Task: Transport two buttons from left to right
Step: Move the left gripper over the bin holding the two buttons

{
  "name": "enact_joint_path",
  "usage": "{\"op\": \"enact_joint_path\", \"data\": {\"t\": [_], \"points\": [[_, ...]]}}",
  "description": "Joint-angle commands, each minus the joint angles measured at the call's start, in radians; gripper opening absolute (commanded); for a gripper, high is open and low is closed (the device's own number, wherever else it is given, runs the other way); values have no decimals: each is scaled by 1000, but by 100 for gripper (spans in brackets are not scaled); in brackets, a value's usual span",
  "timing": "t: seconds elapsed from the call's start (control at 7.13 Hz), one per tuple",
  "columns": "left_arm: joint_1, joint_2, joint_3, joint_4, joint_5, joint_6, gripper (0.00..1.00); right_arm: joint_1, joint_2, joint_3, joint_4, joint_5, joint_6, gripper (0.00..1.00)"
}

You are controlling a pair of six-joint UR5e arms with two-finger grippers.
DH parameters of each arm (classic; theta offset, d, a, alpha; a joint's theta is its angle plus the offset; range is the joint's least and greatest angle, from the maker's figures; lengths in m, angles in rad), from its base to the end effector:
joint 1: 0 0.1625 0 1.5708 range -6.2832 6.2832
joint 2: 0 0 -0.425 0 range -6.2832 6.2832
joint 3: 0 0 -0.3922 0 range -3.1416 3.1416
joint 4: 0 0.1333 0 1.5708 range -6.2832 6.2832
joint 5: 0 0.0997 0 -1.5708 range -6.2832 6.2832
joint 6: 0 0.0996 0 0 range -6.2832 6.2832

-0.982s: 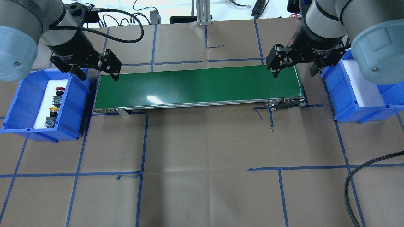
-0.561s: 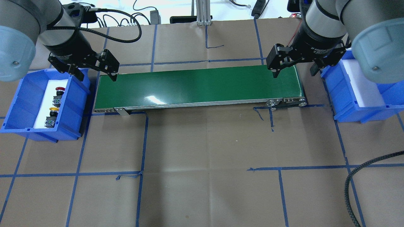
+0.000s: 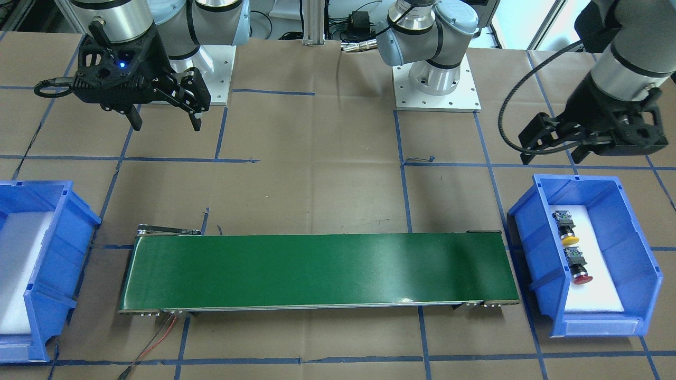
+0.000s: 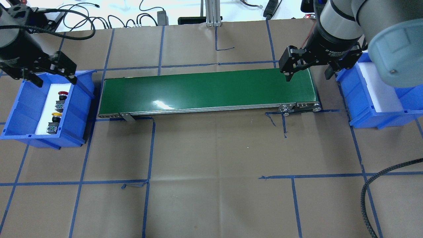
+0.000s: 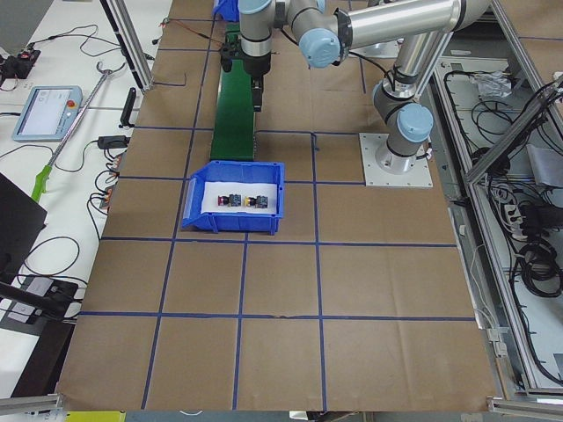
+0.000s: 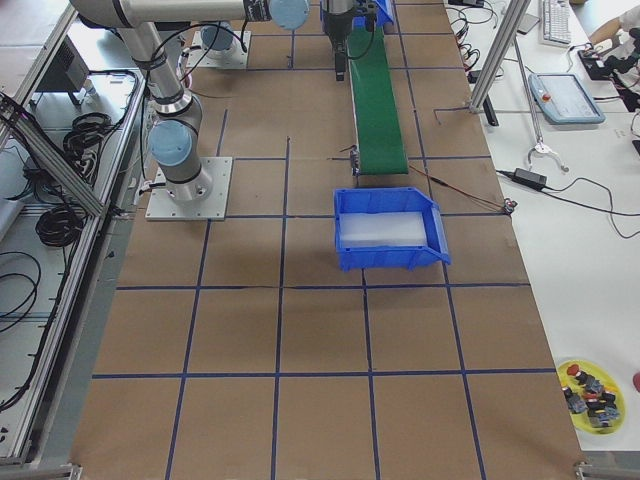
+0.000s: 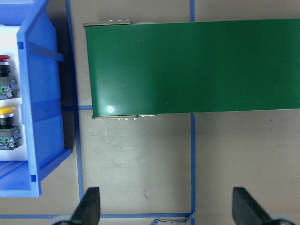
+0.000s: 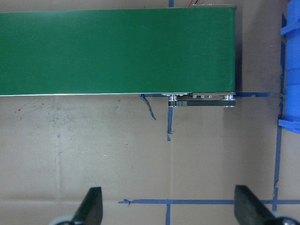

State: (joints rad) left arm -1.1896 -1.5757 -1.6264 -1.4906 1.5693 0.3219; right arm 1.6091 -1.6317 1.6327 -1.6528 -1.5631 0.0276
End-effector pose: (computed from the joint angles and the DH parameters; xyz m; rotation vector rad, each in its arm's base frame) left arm 0.0604 -0.5093 0.4662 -0.0929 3.1347 -0.0298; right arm 0.1521 -0.4683 0.4951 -0.0172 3.1286 -0.1263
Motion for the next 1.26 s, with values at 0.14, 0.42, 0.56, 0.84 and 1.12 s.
{"op": "enact_joint_path", "data": {"t": [0.14, 0.42, 0.56, 0.84, 1.12], "points": [[293, -30, -47, 18, -6, 247, 100, 0, 4, -4, -7, 2, -2, 100], [315, -91, -53, 75, -23, 310, 99, 0, 6, -4, 2, 2, -2, 100], [315, -105, -70, 99, -56, 312, 99, 0, 6, -1, 2, 2, -2, 100], [315, -136, -178, 305, -55, 318, 99, 0, 6, 3, 2, 2, 0, 100], [311, -200, -223, 433, -52, 319, 99, 0, 6, 3, 4, 2, 0, 100]]}}
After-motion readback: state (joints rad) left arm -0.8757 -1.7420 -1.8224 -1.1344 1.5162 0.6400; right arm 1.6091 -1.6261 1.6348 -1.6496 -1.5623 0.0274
